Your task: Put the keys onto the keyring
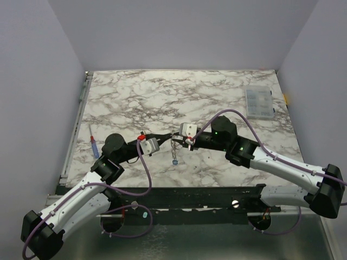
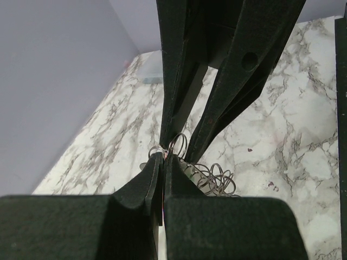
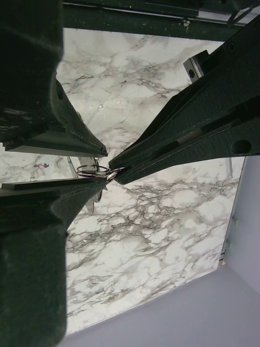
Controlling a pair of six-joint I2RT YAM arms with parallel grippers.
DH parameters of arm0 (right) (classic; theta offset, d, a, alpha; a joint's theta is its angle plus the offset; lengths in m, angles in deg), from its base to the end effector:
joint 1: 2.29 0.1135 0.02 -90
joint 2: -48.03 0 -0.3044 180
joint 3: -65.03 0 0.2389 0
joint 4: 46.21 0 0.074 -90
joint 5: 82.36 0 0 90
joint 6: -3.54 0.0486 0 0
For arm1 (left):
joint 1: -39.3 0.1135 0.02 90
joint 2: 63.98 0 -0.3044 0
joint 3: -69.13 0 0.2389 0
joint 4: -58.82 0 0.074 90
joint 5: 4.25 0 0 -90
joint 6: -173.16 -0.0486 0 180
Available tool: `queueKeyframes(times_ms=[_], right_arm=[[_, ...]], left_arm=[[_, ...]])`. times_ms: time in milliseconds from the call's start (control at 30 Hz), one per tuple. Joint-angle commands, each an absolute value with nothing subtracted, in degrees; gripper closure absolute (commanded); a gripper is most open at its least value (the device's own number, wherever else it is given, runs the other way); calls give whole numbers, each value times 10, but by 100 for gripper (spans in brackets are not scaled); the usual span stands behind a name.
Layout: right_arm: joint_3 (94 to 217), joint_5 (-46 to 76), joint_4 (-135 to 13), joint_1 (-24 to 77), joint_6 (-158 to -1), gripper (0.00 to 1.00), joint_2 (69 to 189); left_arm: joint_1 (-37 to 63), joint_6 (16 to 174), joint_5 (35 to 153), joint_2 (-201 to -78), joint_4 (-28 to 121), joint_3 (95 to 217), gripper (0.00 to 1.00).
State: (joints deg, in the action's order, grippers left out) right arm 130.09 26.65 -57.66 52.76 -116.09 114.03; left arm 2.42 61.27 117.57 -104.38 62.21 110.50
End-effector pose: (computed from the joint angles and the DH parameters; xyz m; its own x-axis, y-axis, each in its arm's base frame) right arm 0.1315 0.2158 0.3619 0.3664 -0.2917 -0.8835 -0.8928 0.1572 -0.4221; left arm 0.0982 -0.1057 0.3236 0.4033 0.0934 -0.9103 0.8407 0.3549 0.4089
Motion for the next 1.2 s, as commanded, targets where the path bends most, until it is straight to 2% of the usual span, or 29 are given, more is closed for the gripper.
queueKeyframes(times_ms=[0,233,433,567,600,700,767,933,1167], right_arm=[[1303,261,-558,527,-1164,73,1149],[1300,257,-540,527,-1165,80,1159],[1292,244,-523,527,-1168,99,1154],[1265,224,-483,527,-1176,99,1133],[1258,224,-475,528,-1177,99,1126],[1244,224,-460,528,-1177,99,1108],[1244,222,-462,527,-1174,99,1102],[1256,210,-506,527,-1162,99,1102],[1278,163,-582,528,-1128,99,1107]], left_arm=[[21,609,1191,-1037,645,1112,100],[21,608,1193,-1038,643,1112,100],[21,606,1192,-1037,639,1112,100],[21,599,1195,-1038,621,1112,100],[22,590,1202,-1037,612,1113,97],[21,584,1214,-1039,600,1114,75],[21,580,1218,-1044,591,1116,68],[22,561,1222,-1053,558,1125,61],[22,525,1233,-1084,475,1167,61]])
